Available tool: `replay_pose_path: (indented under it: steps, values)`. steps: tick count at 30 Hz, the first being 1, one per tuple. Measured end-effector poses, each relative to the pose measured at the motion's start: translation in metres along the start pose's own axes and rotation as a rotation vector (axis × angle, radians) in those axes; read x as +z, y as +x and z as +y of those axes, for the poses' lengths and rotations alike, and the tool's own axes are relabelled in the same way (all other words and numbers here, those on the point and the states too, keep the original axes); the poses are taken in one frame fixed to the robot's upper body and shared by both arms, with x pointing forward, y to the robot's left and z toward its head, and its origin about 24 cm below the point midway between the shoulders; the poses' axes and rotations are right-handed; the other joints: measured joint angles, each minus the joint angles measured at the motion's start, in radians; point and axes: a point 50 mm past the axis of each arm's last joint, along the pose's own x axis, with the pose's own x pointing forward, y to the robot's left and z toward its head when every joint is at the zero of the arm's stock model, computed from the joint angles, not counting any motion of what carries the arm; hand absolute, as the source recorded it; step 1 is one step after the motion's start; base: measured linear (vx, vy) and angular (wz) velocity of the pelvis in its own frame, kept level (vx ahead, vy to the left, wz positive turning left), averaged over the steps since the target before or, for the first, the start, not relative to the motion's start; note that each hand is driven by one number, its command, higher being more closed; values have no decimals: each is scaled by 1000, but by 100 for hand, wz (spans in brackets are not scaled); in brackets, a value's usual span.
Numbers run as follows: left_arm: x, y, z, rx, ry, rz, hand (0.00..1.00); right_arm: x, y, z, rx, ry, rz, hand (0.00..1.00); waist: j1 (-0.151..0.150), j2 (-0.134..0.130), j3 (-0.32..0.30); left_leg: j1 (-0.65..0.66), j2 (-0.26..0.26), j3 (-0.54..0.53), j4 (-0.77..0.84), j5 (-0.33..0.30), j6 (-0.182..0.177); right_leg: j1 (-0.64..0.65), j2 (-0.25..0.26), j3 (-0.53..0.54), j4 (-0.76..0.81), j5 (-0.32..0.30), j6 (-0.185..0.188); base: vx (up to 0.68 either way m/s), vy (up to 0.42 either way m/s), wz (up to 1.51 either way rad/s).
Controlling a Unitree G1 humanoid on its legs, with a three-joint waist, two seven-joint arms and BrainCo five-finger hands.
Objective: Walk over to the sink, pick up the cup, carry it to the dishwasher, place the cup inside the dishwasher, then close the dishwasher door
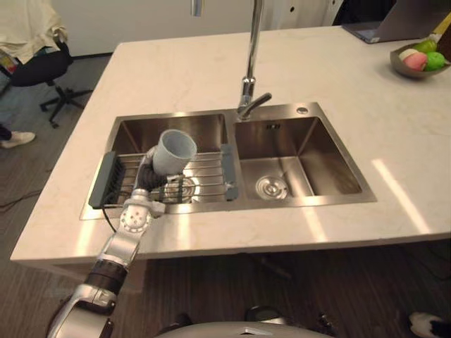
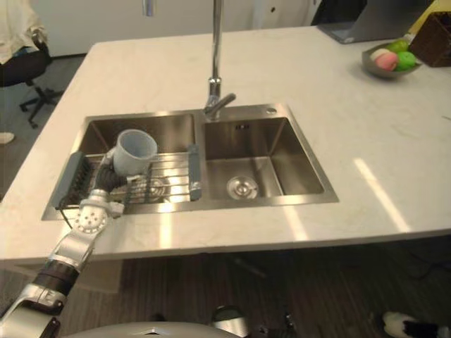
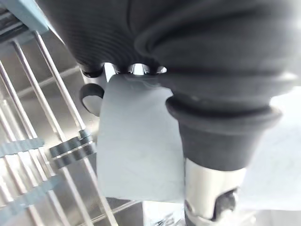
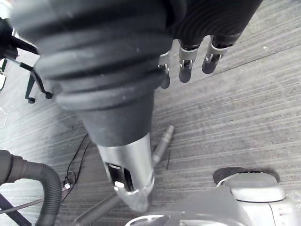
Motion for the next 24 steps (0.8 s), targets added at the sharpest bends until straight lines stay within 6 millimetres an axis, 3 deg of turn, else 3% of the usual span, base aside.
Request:
replay_pose_path:
  steps: [6, 13, 24]
  values:
    - [19, -28, 3, 64, -295, -80, 100, 3, -4, 3, -1, 73, -33, 0, 33, 0, -24, -12, -3, -25, -2, 12, 15, -2, 0, -17, -16, 3, 5, -95, 9, 10]
    - [9, -63, 23, 146, -433, -80, 100, 16, -10, 9, 47, 335, -143, 0, 63, -11, -67, -39, -21, -55, -2, 11, 20, 3, -10, -40, -55, 21, 12, -1, 33, 12]
    - [18, -74, 40, 226, -511, -178, 100, 23, -8, 14, 102, 522, -164, 0, 103, -30, -77, -53, -43, -94, -3, 14, 37, 24, -23, -78, -78, 35, 22, 42, 13, 11]
